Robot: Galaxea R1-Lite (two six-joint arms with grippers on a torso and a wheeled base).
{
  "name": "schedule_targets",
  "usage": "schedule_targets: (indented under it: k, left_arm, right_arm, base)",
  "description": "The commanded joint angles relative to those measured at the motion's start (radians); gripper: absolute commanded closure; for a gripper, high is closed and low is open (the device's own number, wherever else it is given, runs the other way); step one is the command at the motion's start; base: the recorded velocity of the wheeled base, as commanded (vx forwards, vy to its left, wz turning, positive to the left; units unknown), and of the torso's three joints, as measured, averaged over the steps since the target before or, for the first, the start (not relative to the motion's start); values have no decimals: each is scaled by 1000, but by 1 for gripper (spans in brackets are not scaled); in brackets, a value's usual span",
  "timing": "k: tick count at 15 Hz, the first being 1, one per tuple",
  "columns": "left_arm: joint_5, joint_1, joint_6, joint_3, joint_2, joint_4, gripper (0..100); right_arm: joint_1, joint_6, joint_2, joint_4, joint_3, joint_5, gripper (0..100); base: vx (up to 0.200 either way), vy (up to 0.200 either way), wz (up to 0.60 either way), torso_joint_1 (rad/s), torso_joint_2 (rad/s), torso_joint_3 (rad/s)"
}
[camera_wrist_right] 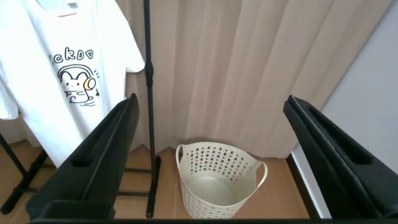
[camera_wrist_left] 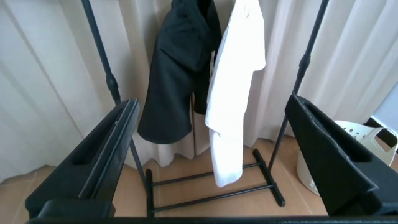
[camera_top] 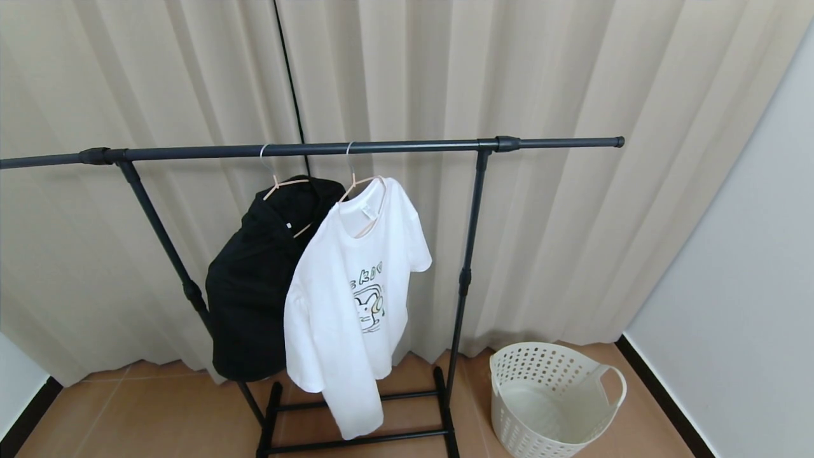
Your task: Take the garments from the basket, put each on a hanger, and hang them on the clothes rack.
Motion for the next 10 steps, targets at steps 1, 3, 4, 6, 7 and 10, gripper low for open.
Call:
schedule_targets:
  k: [1, 3, 4, 6, 7, 10]
  left_arm:
    - [0, 0, -2, 0, 1, -1, 0]
    - [0, 0, -2, 0, 1, -1, 0]
    - [0, 0, -2, 0, 1, -1, 0]
    - [0, 0, -2, 0, 1, -1, 0]
    - [0, 0, -2, 0, 1, -1, 0]
    - [0, 0, -2, 0, 1, -1, 0]
  right_arm:
    - [0, 6, -6, -1, 0, 0, 0]
    - [0, 12, -6, -1, 0, -7, 0]
    - [0, 12, -6, -1, 0, -7, 0]
    - [0, 5, -6, -1, 0, -5, 0]
    - [0, 6, -6, -1, 0, -5, 0]
    - [0, 9, -6, -1, 0, -5, 0]
  base:
    - [0, 0, 0, 0, 0, 0]
    - [0, 0, 0, 0, 0, 0]
    - [0, 0, 0, 0, 0, 0]
    - [0, 0, 0, 0, 0, 0]
    - [0, 0, 0, 0, 0, 0]
    - [0, 0, 0, 0, 0, 0]
